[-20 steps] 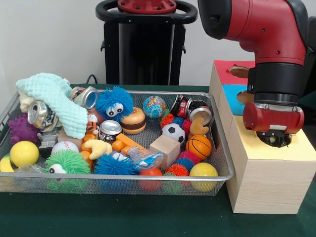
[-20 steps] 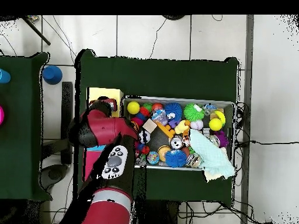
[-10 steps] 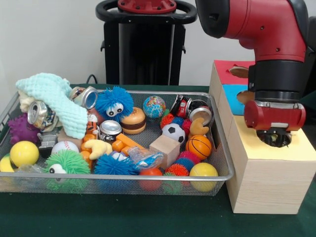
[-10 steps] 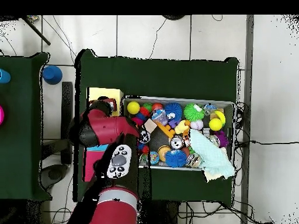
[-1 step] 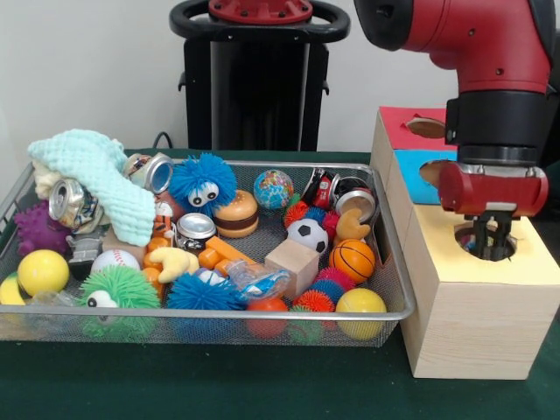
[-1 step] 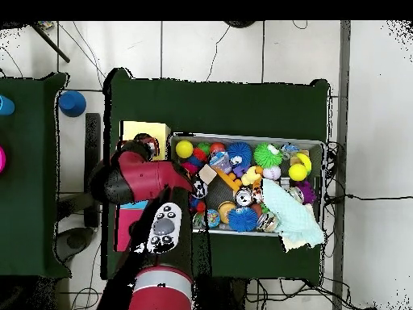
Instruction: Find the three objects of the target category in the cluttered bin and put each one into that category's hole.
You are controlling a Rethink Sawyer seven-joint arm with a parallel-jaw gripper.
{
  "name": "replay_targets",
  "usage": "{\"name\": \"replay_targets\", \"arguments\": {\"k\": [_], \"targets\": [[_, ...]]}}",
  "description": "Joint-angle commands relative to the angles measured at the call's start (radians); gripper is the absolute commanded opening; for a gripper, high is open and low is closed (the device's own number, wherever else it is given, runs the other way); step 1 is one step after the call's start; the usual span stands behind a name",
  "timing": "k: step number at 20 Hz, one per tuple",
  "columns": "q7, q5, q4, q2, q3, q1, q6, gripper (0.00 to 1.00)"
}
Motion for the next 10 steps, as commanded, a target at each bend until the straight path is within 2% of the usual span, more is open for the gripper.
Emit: {"name": "replay_targets", "arguments": {"k": [1, 10], "targets": [[0.055, -0.039, 0.095, -0.035, 0.117, -0.043, 0.15, 0.0], [0.051, -0.039, 0.116, -0.067, 0.146, -0.059, 0.184, 0.0]]}}
